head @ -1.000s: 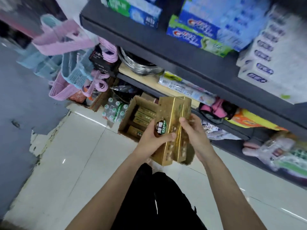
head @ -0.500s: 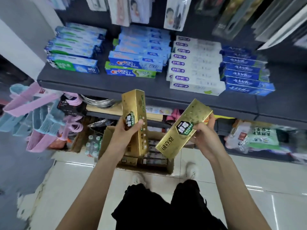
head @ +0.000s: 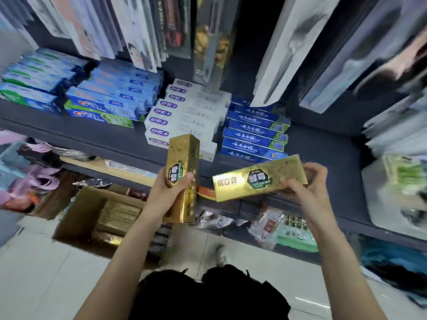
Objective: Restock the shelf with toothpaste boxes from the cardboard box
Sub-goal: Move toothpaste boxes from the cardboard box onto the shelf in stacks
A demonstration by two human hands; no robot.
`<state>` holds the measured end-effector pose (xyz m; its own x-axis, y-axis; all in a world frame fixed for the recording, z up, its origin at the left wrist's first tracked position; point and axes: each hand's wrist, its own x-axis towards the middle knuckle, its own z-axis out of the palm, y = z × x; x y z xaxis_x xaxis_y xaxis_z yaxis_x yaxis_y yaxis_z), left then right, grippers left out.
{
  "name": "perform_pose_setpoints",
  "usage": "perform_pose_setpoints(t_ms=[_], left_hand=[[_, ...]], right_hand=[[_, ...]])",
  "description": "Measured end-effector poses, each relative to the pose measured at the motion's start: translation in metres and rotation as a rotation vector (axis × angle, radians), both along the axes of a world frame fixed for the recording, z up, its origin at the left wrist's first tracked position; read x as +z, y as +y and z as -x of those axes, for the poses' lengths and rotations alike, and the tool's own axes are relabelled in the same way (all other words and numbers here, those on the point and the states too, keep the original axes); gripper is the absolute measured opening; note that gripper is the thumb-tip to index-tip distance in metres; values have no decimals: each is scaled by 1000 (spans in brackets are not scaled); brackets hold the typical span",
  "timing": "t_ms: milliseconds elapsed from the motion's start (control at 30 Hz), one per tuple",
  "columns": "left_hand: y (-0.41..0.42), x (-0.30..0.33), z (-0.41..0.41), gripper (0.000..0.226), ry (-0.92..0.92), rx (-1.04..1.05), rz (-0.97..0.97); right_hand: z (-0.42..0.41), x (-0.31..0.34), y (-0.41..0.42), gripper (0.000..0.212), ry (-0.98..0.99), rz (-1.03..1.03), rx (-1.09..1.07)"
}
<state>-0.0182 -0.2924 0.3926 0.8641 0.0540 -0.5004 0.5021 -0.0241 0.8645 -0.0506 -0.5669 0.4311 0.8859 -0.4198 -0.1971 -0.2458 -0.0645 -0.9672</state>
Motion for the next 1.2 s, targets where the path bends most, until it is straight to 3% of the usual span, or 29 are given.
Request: perform_pose_setpoints(t_ms=[100,200,333,433,567,767,933,1000,1100,1200], left_hand=[[-38,5,3,78,-25,-12,-13],[-65,7,5,79,-30,-39,-35],[-89,6,6,70,-27,-82,-51],[-102,6,5,70,-40,-115,-102],[-123,7,3,46,-104,-155,-184],[-146,10,-2,54,-158,-222,-239],[-155,9,-4,64,-217,-286,-279],[-156,10,-6,70,-219,-318,-252],[-161,12,-12,76,-200,-390,-216],[-166,18,-29,78,-162,-625,-271]], right_hand=[[8,9,-52,61,-64,-25,56],[9,1,-90,49,-145,32,7],[1,-19,-126,42,-247,268,-123],[-13,-39,-154,46,-226,526,-130],[-37,-64,-185,46,-165,748,-101],[-87,-77,-214,44,-22,991,-85],[-129,-93,-225,36,136,903,-62],[-132,-100,-218,42,222,914,-83],[-107,-91,-180,47,-28,887,-89],[-64,-57,-137,60,-234,602,346]])
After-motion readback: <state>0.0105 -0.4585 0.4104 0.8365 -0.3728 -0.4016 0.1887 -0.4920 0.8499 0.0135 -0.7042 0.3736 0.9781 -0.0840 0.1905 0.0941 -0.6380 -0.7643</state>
